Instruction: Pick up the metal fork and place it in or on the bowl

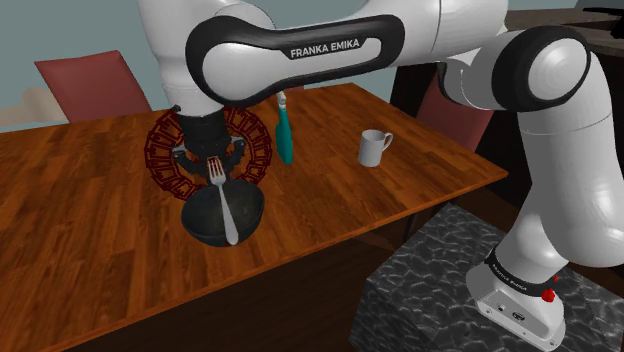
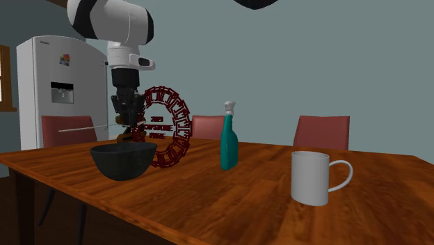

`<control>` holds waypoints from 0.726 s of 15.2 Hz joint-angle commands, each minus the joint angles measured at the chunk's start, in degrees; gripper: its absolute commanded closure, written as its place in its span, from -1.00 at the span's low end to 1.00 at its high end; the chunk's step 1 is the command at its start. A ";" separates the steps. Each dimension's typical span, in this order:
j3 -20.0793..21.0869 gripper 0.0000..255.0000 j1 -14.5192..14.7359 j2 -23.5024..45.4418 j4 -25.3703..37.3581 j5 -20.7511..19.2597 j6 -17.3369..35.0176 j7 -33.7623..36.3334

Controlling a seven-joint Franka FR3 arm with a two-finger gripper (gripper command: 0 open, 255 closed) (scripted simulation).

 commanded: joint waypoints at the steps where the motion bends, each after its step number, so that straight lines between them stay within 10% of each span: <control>1: -0.13 1.00 0.18 0.50 -0.50 -0.27 0.94 0.37; 11: -0.47 1.00 -1.13 0.85 -7.80 -0.89 8.22 1.60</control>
